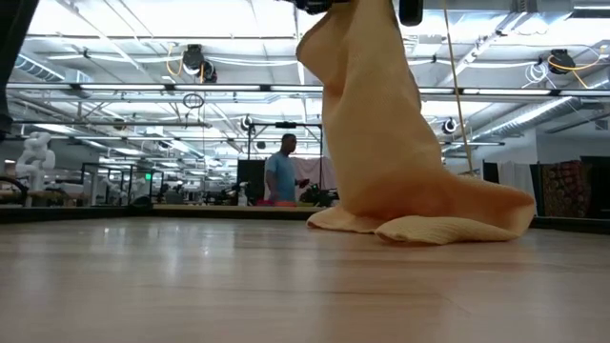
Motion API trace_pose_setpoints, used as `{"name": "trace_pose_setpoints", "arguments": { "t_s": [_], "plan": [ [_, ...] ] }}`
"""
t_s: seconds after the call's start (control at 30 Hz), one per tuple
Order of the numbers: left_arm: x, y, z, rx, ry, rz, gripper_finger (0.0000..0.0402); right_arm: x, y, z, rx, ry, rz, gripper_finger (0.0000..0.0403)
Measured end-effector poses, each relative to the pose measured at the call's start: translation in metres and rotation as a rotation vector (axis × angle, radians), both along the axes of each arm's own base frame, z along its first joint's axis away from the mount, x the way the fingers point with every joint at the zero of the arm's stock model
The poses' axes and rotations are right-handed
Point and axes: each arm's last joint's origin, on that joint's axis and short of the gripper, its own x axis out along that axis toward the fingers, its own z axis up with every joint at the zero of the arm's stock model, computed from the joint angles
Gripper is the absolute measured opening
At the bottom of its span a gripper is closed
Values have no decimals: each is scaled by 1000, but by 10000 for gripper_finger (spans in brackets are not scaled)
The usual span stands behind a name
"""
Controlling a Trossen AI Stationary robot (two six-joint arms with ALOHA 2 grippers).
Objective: Roll towel
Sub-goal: Roll the yellow towel
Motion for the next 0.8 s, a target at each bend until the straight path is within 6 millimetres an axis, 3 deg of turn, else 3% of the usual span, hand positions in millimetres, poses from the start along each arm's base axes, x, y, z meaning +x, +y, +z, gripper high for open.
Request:
{"name": "trace_pose_setpoints", "arguments": {
  "t_s": [0.13,0.33,0.5,0.8],
  "plan": [
    [0,1,-2,3,22,38,149,0,0,0,0,0,3,0],
    [-3,0,-1,-24,39,50,15,0,0,-1,0,9,3,0],
    [-4,-2,-7,-100,87,9,8,1,1,-1,-21,26,32,26],
    [-27,0,-30,-456,393,-6,5,-9,9,-12,-51,223,316,147]
  ]
}}
